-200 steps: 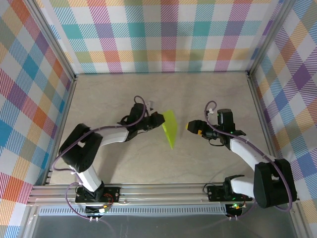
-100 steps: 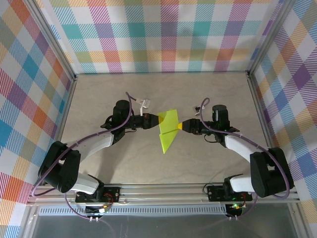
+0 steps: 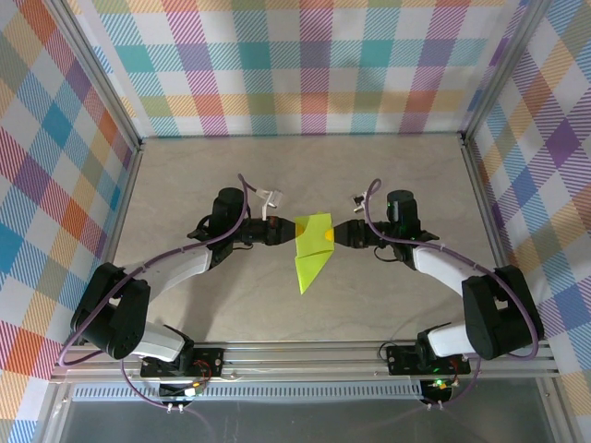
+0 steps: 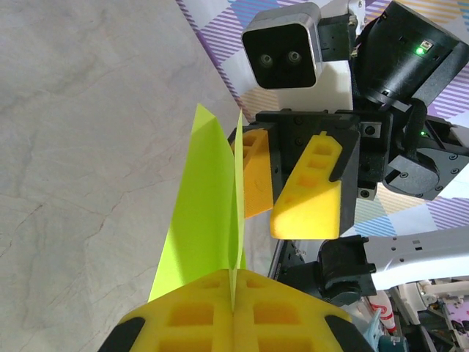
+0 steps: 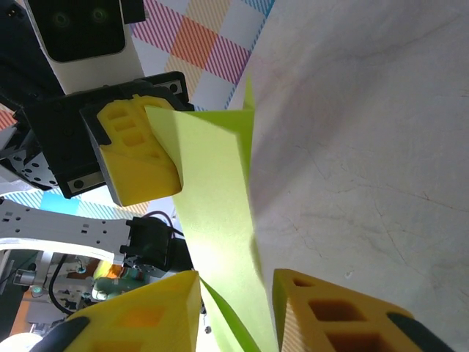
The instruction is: Fold a paper plane with a square sheet of paper (fold left side to right side)
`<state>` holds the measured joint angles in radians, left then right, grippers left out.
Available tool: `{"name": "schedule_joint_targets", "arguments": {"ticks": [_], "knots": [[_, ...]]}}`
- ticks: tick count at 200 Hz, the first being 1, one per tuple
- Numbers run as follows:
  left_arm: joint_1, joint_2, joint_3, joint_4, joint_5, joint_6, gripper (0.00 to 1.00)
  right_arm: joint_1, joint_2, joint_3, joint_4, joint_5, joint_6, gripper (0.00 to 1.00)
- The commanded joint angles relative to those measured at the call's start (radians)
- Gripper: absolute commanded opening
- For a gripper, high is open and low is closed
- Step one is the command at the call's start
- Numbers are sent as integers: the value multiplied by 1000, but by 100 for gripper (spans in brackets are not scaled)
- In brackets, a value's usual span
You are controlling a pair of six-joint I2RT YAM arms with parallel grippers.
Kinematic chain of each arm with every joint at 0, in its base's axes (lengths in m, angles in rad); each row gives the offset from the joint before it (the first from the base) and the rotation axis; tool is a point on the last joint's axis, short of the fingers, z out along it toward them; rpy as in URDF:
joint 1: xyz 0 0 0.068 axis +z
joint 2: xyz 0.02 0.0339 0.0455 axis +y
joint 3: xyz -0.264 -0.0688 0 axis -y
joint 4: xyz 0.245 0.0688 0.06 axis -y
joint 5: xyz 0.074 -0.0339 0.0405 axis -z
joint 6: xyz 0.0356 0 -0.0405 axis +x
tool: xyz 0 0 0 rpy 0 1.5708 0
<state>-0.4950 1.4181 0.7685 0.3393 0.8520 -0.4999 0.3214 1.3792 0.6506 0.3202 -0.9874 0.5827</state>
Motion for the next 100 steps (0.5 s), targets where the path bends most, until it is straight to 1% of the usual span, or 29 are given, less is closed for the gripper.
{"name": "schedule_joint_targets", "arguments": {"ticks": [1,83,100], "knots": [[-1,-4,-12,-7,7,24,0,5,-2,37,2,0,-34,30],[-1,4,-25,3,7,24,0,5,33,85,-28,45,-50,23],[-1,7,-26,4,6,23,0,5,45,95,-32,50,-51,20]]}}
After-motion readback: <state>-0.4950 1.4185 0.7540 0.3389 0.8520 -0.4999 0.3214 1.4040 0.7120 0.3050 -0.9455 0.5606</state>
